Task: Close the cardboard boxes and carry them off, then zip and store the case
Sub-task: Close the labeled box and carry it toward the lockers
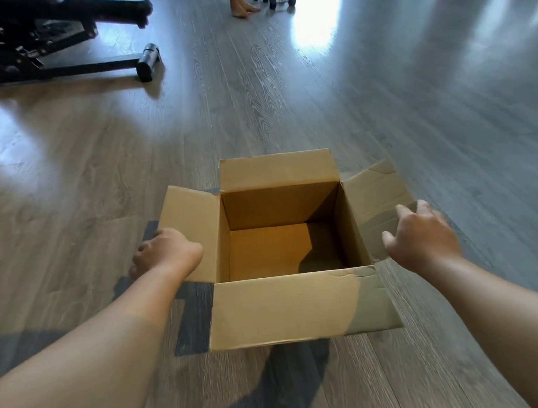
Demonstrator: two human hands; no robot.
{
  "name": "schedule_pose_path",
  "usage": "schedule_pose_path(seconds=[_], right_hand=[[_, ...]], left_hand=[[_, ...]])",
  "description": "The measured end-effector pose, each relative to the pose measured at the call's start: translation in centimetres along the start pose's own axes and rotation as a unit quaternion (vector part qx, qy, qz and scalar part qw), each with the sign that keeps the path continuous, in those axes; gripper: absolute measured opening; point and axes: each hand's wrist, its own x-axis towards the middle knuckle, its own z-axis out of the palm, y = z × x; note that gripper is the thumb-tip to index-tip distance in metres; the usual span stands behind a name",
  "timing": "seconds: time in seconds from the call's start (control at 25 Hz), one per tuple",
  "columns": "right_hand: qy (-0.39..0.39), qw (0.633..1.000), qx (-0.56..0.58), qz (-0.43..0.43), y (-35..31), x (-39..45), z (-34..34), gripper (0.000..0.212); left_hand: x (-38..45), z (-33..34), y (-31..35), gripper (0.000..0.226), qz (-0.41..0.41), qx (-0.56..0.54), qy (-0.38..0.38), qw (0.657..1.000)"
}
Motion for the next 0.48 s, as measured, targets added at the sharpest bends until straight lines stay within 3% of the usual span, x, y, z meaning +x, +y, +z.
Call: schedule_pose_path(seconds=[0.12, 0.24, 0.28, 0.36, 0.4, 0.48], right_hand=[[0.046, 0.997, 0.037, -0.042, -1.3, -0.4, -0.9, 0.054], [0.068, 0.983, 0.105, -0.134, -3.2, -1.2, -1.6, 0.059], [0.058, 0.972, 0.138, -0.180, -3.7, -1.4, -1.6, 0.061], [-0.010, 0.950, 0.202, -0.238, -4.1, -1.8, -1.1, 0.059], [-0.055, 0.945, 0.210, -0.243, -3.9, -1.9, -0.6, 0.056], [-0.131, 0.951, 0.169, -0.223, -2.3, -1.7, 0.9, 0.047]], left_hand=[[-1.4, -1.0, 0.8, 0.057, 0.037, -0.036, 0.073, 0.996], [-2.8, -1.1, 1.2, 0.034, 0.216, -0.086, 0.138, 0.963], [-3.3, -0.8, 1.5, 0.028, 0.294, -0.116, 0.106, 0.943], [-4.5, 0.2, 1.9, 0.022, 0.395, -0.156, -0.065, 0.903], [-4.6, 0.9, 1.8, 0.025, 0.403, -0.143, -0.146, 0.892], [-4.0, 2.1, 0.6, 0.039, 0.378, -0.050, -0.186, 0.905]])
